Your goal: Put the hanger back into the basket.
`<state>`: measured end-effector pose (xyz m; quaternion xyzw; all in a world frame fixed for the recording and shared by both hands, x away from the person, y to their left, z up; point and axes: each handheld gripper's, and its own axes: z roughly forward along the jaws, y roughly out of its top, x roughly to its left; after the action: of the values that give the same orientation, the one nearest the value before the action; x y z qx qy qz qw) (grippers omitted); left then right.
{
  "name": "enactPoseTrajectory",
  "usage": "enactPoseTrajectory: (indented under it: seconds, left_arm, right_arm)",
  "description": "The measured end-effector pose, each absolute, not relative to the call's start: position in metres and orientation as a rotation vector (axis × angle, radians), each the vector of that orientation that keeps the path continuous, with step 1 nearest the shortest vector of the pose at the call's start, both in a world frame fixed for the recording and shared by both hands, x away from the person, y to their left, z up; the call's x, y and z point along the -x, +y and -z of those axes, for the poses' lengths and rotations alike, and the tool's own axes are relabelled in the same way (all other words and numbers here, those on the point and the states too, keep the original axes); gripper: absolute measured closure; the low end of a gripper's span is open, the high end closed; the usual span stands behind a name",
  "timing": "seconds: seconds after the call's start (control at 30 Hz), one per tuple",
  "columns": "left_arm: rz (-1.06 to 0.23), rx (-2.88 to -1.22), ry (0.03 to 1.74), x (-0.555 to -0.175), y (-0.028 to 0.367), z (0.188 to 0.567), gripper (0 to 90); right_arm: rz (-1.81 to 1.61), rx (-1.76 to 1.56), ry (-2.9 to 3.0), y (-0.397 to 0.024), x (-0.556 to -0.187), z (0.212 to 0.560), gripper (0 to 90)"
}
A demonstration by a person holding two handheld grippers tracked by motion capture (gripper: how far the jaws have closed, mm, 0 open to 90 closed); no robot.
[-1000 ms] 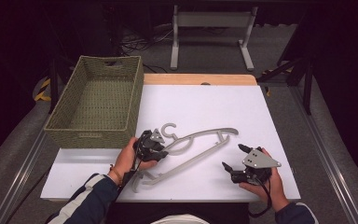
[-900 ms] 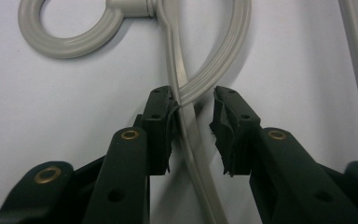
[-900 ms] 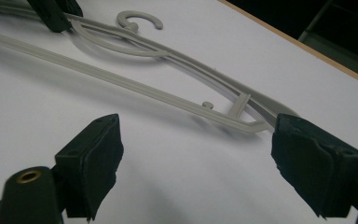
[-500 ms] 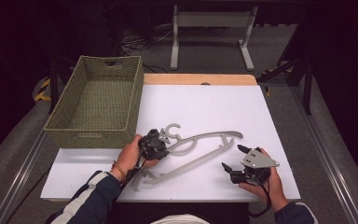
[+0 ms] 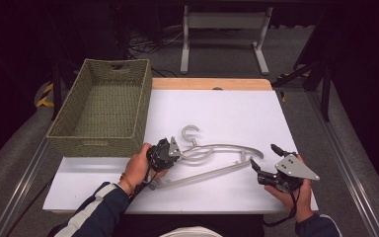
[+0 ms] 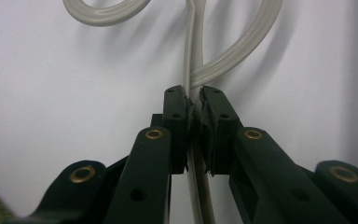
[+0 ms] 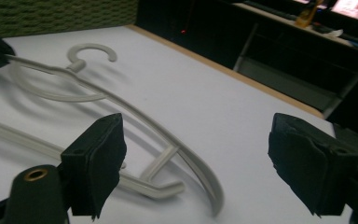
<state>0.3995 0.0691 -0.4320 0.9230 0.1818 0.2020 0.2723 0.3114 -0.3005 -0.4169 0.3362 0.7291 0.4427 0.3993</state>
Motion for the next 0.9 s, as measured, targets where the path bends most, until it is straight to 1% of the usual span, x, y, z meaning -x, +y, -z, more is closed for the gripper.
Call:
enactPoseTrajectory:
  seconds: [0.17,0.47,0.6,0.73,0.9]
  left_arm:
    - [-0.659,-2.385,0.507,-0.394,0.082,0.417,81.2]
    - [-0.725,-2.222,0.535,-0.386,0.104,0.391,81.8]
    - [-0.711,-2.209,0.543,-0.386,0.108,0.387,82.0]
    - [-0.674,-2.258,0.578,-0.393,0.108,0.397,82.0]
    - [-0.676,-2.23,0.569,-0.392,0.109,0.393,82.0]
  right_arm:
    - [-1.109,-0.914,1.765,-0.311,-0.312,0.415,19.0]
    - [-1.083,-0.883,1.77,-0.307,-0.311,0.416,18.7]
    - [-1.081,-0.882,1.785,-0.306,-0.312,0.418,18.7]
    - [-1.064,-0.851,1.84,-0.3,-0.313,0.422,18.7]
    - [-1.029,-0.81,1.87,-0.295,-0.314,0.425,18.7]
